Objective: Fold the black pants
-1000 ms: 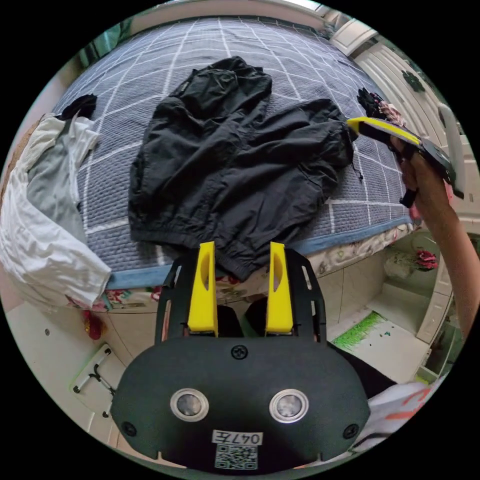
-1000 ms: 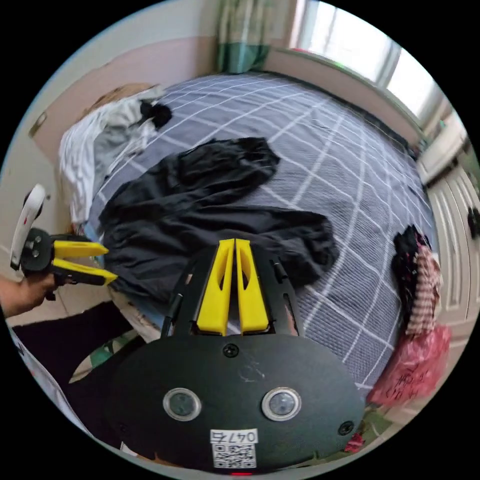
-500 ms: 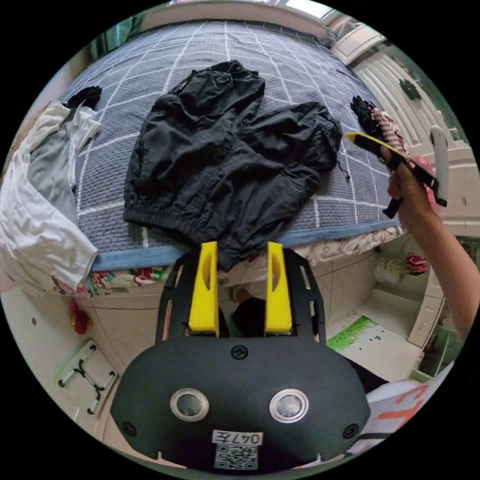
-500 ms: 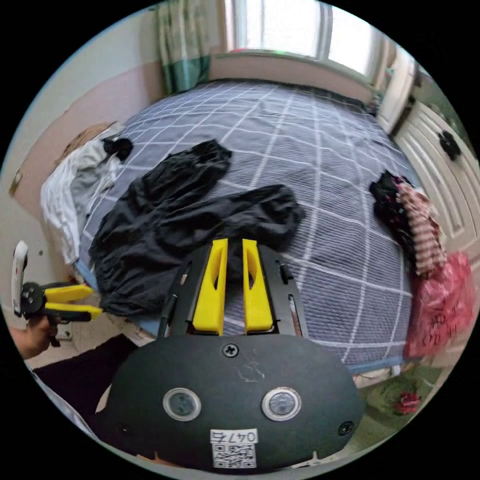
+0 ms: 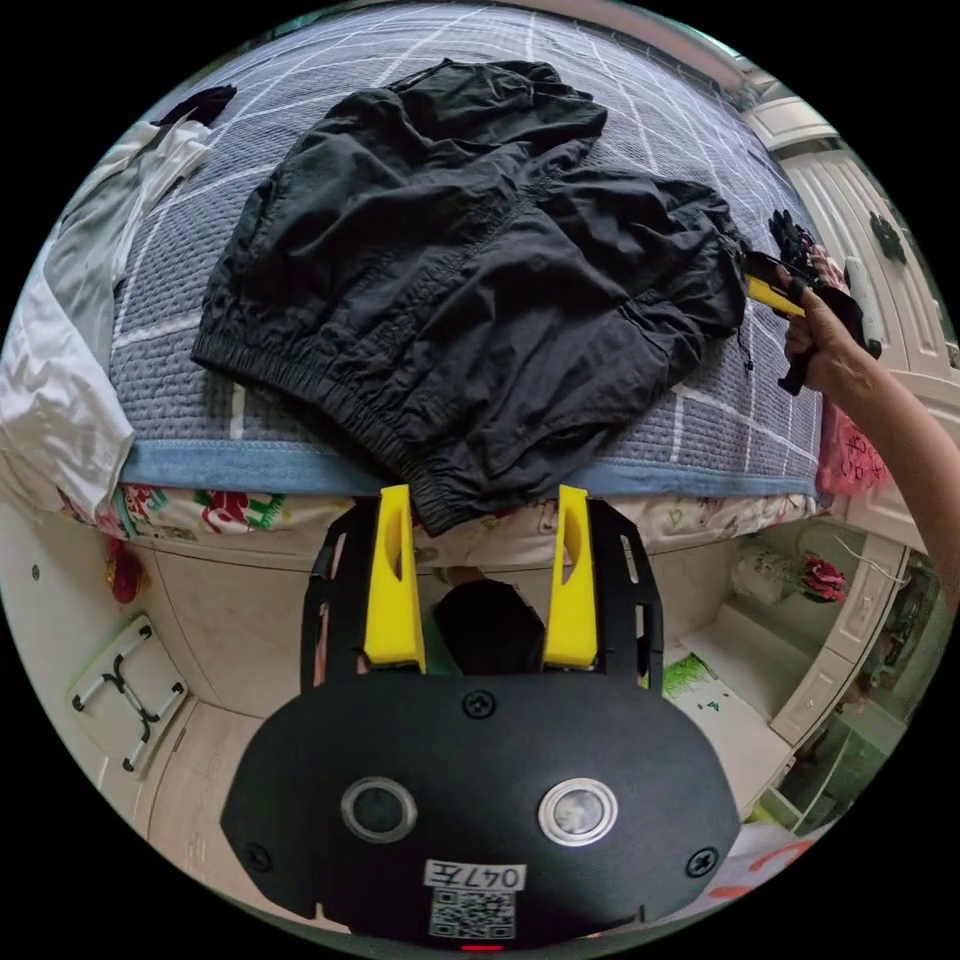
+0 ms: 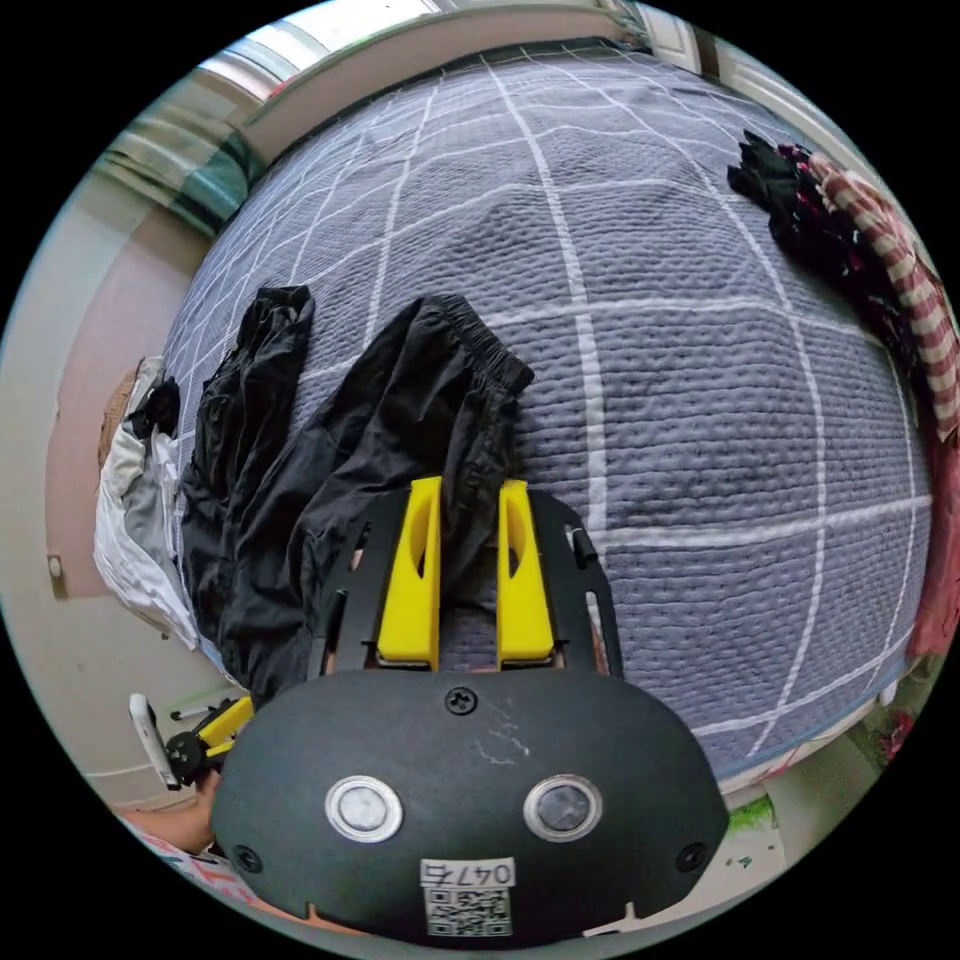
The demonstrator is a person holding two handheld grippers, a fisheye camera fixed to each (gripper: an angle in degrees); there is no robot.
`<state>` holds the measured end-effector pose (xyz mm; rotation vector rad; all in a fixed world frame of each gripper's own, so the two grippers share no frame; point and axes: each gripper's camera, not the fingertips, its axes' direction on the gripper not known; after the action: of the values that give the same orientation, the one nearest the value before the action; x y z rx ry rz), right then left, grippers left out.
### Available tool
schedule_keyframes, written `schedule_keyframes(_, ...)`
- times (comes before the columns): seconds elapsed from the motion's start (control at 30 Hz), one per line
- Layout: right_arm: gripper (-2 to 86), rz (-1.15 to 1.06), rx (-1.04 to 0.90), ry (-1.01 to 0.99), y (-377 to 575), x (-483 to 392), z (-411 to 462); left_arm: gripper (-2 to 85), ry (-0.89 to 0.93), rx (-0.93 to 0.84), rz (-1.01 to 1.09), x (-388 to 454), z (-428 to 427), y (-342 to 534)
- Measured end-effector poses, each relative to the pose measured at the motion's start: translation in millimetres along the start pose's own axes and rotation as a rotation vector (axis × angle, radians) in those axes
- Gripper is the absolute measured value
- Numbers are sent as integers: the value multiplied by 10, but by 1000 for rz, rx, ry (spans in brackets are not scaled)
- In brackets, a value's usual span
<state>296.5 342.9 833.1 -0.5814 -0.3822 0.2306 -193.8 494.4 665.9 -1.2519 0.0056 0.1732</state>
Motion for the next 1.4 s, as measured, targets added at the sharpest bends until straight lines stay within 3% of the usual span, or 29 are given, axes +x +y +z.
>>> schedule_keyframes(0.17,0,-116,31,101,-7,-182,-165,86,-16,35,-3,-92,-61,58)
schedule_keyframes(0.4,-3,-244,28,183,5,-442,-581,78,44,8,30,-213,-268,81)
schedule_keyframes(0.63,-2,-225,-10,167,-205,-439,-705,84,177,-37,-44,-547,-271,113)
schedule_keyframes(0.87,32,-218,-17,240,-148,-252,-445,152,138,-74,-24,-440,-151,265)
schedule_keyframes(0.93,43,-176,30,208,-60,-139,-505,198,166,-69,-41,-470,-175,352)
schedule_keyframes(1.1,65,-77,84,90,88,137,-554,203,116,-35,-55,-478,-143,352)
schedule_keyframes(1.23,43,-3,21,-18,7,272,-335,152,149,-85,-93,-434,94,309)
schedule_keyframes(1.33,6,45,42,-122,6,343,-264,27,119,-36,-158,-493,95,345)
schedule_keyframes(1.4,-1,25,69,-145,-3,274,-336,2,184,-15,-134,-526,34,332)
